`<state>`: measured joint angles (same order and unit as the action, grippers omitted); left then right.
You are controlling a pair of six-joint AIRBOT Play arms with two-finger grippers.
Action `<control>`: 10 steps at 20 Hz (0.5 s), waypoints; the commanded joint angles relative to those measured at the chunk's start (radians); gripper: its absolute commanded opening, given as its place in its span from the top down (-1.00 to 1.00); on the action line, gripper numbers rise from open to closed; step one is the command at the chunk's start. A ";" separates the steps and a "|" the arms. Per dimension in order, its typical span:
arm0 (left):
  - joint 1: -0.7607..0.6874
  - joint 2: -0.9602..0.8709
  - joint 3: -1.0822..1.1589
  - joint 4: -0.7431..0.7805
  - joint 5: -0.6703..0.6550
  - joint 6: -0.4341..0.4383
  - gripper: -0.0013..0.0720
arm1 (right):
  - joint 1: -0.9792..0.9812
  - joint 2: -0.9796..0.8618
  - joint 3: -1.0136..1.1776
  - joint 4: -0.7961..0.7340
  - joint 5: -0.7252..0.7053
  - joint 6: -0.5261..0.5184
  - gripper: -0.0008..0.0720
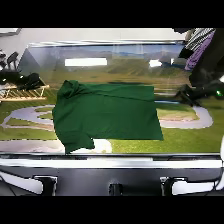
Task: Fold the clothes and pants, and hang the long-sleeved shirts on hangers.
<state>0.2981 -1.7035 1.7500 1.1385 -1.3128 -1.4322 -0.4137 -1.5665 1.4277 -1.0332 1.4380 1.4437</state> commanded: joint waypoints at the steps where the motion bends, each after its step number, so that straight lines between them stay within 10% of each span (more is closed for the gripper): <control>1: 0.088 0.222 -0.326 -0.087 0.030 0.046 0.07 | -0.077 0.177 -0.359 -0.002 -0.025 -0.106 -0.26; 10: 0.161 0.507 -0.758 -0.190 0.081 0.019 0.07 | -0.074 0.266 -0.768 0.101 -0.213 -0.281 -0.26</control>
<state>0.4484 -1.2518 1.0744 0.9684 -1.2285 -1.4124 -0.4858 -1.3140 0.7387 -0.9913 1.2781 1.2381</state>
